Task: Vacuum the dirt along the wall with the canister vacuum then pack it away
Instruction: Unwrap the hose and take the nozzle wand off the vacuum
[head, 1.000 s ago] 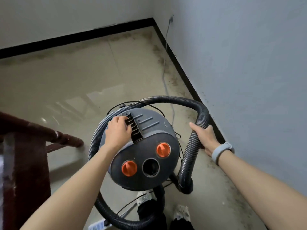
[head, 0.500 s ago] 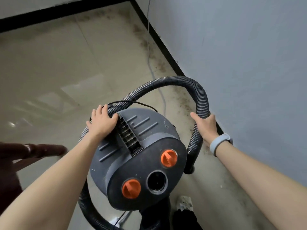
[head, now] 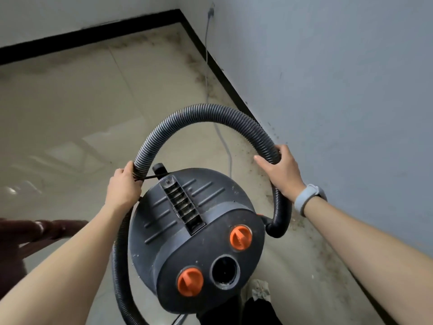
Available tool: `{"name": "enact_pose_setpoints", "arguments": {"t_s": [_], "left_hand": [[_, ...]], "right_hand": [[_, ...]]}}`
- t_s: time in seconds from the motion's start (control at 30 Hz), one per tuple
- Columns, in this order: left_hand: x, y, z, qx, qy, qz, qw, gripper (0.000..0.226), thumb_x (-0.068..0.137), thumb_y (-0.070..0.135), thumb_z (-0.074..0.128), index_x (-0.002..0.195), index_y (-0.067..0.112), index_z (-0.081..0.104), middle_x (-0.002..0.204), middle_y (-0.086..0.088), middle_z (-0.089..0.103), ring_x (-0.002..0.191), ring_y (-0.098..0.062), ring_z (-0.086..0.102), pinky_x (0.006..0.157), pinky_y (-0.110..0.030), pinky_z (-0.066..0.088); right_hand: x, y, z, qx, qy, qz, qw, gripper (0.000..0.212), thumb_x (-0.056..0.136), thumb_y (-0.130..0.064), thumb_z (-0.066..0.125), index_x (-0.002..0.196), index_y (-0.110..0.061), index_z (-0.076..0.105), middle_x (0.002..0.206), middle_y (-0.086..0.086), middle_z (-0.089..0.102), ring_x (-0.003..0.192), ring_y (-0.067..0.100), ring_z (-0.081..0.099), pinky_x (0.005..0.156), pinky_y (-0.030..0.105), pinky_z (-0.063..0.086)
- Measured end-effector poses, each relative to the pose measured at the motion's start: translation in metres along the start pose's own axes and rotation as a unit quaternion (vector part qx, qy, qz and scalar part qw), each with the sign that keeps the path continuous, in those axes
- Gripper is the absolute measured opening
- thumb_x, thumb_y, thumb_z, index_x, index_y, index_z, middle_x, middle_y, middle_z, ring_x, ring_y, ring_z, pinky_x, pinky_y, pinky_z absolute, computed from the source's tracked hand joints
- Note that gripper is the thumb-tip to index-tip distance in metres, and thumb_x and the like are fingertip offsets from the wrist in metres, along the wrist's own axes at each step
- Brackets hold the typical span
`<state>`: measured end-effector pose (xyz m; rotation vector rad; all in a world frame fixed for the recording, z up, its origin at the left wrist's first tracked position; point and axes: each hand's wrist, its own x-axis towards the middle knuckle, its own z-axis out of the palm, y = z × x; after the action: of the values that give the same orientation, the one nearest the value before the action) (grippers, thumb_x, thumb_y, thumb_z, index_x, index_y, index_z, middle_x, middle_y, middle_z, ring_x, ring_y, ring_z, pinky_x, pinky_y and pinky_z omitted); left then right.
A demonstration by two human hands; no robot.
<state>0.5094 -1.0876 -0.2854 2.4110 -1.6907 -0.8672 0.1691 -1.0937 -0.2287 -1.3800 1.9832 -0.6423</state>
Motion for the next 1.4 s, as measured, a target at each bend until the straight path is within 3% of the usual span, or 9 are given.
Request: {"name": "enact_pose_setpoints", "arguments": {"t_s": [0.13,0.33,0.47,0.8,0.97,1.07,1.17,1.3,1.4], "left_hand": [[-0.012,-0.015,-0.004,0.058,-0.017,0.009,0.998,0.044,0.089,0.012,0.058,0.131,0.007,0.043,0.113,-0.025,0.049,0.101,-0.046,0.052,0.086,-0.046,0.041],[-0.034,-0.032,-0.004,0.167,0.032,0.08,0.982,0.048,0.088,-0.003,0.05,0.134,-0.005,0.034,0.098,-0.027,0.052,0.081,-0.048,0.055,0.07,-0.049,0.041],[-0.039,-0.03,-0.015,0.213,0.093,0.135,0.963,0.014,0.078,-0.007,0.06,0.091,-0.004,0.058,0.076,-0.022,0.06,0.072,-0.04,0.059,0.063,-0.045,0.041],[-0.035,-0.033,-0.016,0.106,0.158,0.144,0.971,0.021,0.077,-0.006,0.066,0.095,0.006,0.065,0.099,-0.014,0.059,0.085,-0.034,0.056,0.053,-0.039,0.048],[-0.014,-0.047,-0.011,0.024,0.16,0.146,0.976,0.018,0.083,0.004,0.064,0.099,0.01,0.064,0.102,-0.011,0.05,0.069,-0.033,0.055,0.06,-0.035,0.043],[-0.01,-0.059,-0.006,-0.084,0.192,0.105,0.972,0.012,0.088,0.012,0.063,0.098,0.008,0.065,0.09,-0.01,0.053,0.072,-0.031,0.055,0.07,-0.037,0.045],[-0.01,-0.067,-0.001,-0.197,0.138,0.03,0.97,0.014,0.088,0.025,0.064,0.092,0.014,0.057,0.085,-0.001,0.059,0.081,-0.022,0.058,0.072,-0.03,0.043],[-0.022,-0.07,0.009,-0.168,0.023,0.055,0.984,0.042,0.082,0.034,0.069,0.114,0.016,0.049,0.096,0.002,0.056,0.088,-0.02,0.054,0.074,-0.031,0.04],[-0.029,-0.071,0.012,-0.161,0.027,0.076,0.984,0.051,0.077,0.026,0.075,0.118,0.014,0.048,0.1,0.002,0.057,0.095,-0.026,0.056,0.076,-0.033,0.041]], "right_hand": [[0.004,-0.014,-0.002,-0.125,-0.031,-0.036,0.991,0.043,0.08,-0.051,0.064,0.109,-0.027,0.044,0.081,-0.013,0.054,0.073,0.015,0.056,0.061,0.027,0.041],[-0.001,-0.054,0.019,-0.196,-0.031,-0.17,0.965,0.045,0.084,-0.046,0.06,0.125,-0.033,0.045,0.099,-0.002,0.059,0.074,0.018,0.048,0.061,0.026,0.032],[-0.001,-0.078,0.025,-0.262,-0.023,-0.223,0.939,0.054,0.09,-0.039,0.055,0.14,-0.035,0.033,0.109,0.005,0.052,0.084,0.025,0.053,0.064,0.029,0.036],[0.005,-0.097,0.076,-0.439,-0.106,-0.32,0.833,0.06,0.089,-0.018,0.054,0.14,-0.035,0.027,0.115,0.006,0.05,0.104,0.026,0.049,0.086,0.036,0.035],[0.011,-0.122,0.139,-0.428,-0.195,-0.39,0.792,0.054,0.09,-0.023,0.054,0.139,-0.034,0.032,0.119,0.007,0.05,0.11,0.027,0.048,0.092,0.041,0.036],[0.003,-0.125,0.171,-0.367,-0.256,-0.379,0.81,0.054,0.089,-0.029,0.06,0.137,-0.028,0.036,0.123,0.003,0.054,0.116,0.024,0.048,0.094,0.039,0.033],[-0.008,-0.127,0.192,-0.301,-0.285,-0.348,0.841,0.06,0.084,-0.03,0.066,0.135,-0.017,0.036,0.122,0.003,0.059,0.116,0.025,0.05,0.094,0.036,0.031],[-0.008,-0.132,0.199,-0.309,-0.324,-0.355,0.821,0.051,0.085,-0.032,0.064,0.13,-0.021,0.043,0.124,0.001,0.058,0.119,0.023,0.047,0.096,0.036,0.029],[-0.011,-0.132,0.198,-0.327,-0.339,-0.367,0.802,0.048,0.087,-0.035,0.055,0.133,-0.028,0.043,0.129,0.001,0.054,0.123,0.022,0.044,0.102,0.039,0.026]]}}
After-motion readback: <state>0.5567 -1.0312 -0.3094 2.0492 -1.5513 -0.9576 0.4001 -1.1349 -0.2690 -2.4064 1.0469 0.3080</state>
